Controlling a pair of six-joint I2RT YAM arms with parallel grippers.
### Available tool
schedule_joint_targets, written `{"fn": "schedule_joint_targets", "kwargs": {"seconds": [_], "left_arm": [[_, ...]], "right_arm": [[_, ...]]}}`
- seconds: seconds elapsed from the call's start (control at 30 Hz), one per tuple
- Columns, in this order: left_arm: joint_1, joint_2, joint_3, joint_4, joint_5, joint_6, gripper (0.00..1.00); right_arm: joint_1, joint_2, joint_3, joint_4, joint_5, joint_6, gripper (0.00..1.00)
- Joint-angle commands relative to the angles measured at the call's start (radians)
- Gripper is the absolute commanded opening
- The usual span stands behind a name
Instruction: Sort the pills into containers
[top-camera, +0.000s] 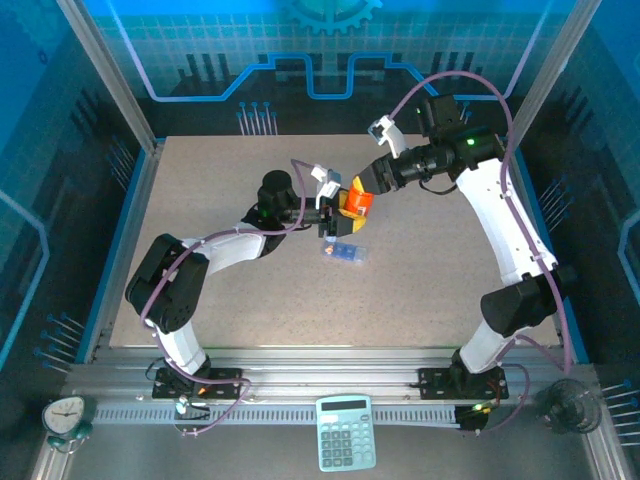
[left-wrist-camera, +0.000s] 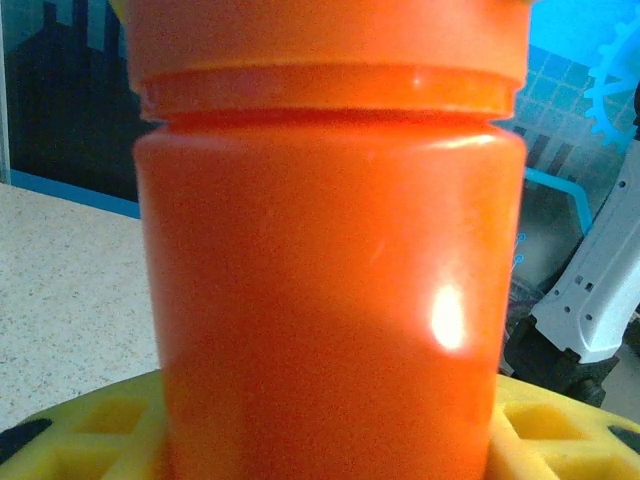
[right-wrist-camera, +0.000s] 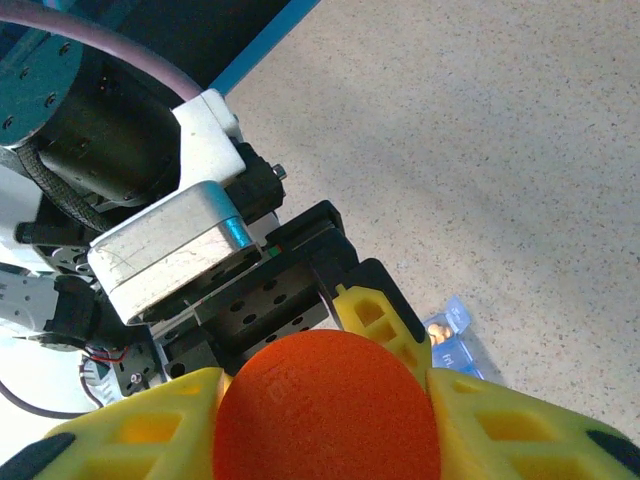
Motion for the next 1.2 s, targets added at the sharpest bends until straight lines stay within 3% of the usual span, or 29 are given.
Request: {"fn": "schedule_joint_targets", "kwargs": {"seconds": [0.0,0.17,0.33,0.5,0.9,1.17], "left_arm": [[0.004,-0.001,0.042,0.026,0.013,0.003,0.00],[0.003,-0.030,0.031,-0.008,-0.075,0.059,0.00],[-0.028,-0.092,-0.021,-0.026,-0.251,0.212,0.00],[-0.094,-0.139,-0.081,-0.010,-0.422,0.384,0.00],[-0.095,-0.108,-0.088,0.043,-0.410,0.329,0.00],[-0.051,-0.081,-0.073,0.048,-0.328,0.241,0.00]], "right_arm": [[0.025,-0.012,-0.047,0.000,0.014,0.025,0.42],[0.046,-0.063,-0.177,0.113,0.072,0.149,0.36],[0.089,-0.130,-0.362,0.291,0.233,0.379,0.36],[0.121,-0.178,-0.508,0.438,0.312,0.535,0.36],[0.097,-0.156,-0.416,0.402,0.281,0.545,0.44],[-0.014,-0.184,-0.251,0.334,0.154,0.495,0.74]]}}
